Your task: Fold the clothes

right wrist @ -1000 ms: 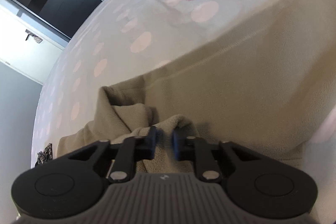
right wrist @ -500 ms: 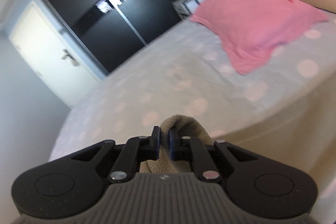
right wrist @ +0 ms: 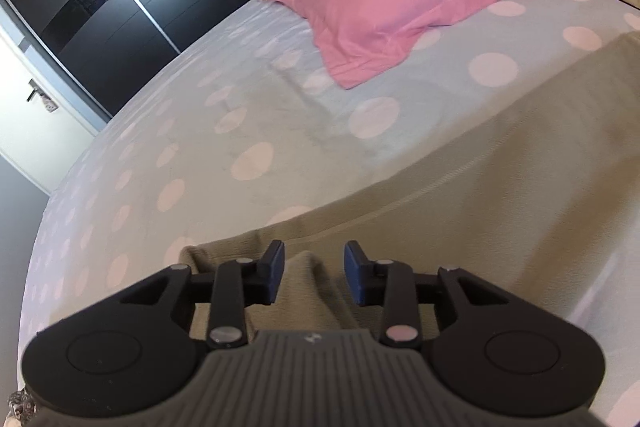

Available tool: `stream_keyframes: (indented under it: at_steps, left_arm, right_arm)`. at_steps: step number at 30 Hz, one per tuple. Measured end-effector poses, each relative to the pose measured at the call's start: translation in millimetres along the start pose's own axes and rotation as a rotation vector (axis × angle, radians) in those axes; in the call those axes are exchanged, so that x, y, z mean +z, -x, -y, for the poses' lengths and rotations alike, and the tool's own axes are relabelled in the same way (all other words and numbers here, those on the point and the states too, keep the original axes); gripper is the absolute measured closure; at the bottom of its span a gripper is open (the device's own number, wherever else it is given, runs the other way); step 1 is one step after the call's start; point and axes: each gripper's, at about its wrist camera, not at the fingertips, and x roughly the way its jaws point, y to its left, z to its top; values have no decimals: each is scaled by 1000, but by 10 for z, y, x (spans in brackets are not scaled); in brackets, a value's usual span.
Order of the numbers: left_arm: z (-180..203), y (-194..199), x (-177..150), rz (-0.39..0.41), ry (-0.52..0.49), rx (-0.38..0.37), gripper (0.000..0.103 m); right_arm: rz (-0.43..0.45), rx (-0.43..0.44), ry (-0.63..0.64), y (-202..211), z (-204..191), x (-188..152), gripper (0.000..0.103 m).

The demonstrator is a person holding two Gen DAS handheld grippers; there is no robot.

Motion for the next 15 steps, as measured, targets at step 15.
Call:
stream_keyframes:
  at_steps: [15]
  left_arm:
    - [167,-194,-52,-85,-37,67,75]
  right_arm:
    - [121,-285,-169,448,1587,318,56]
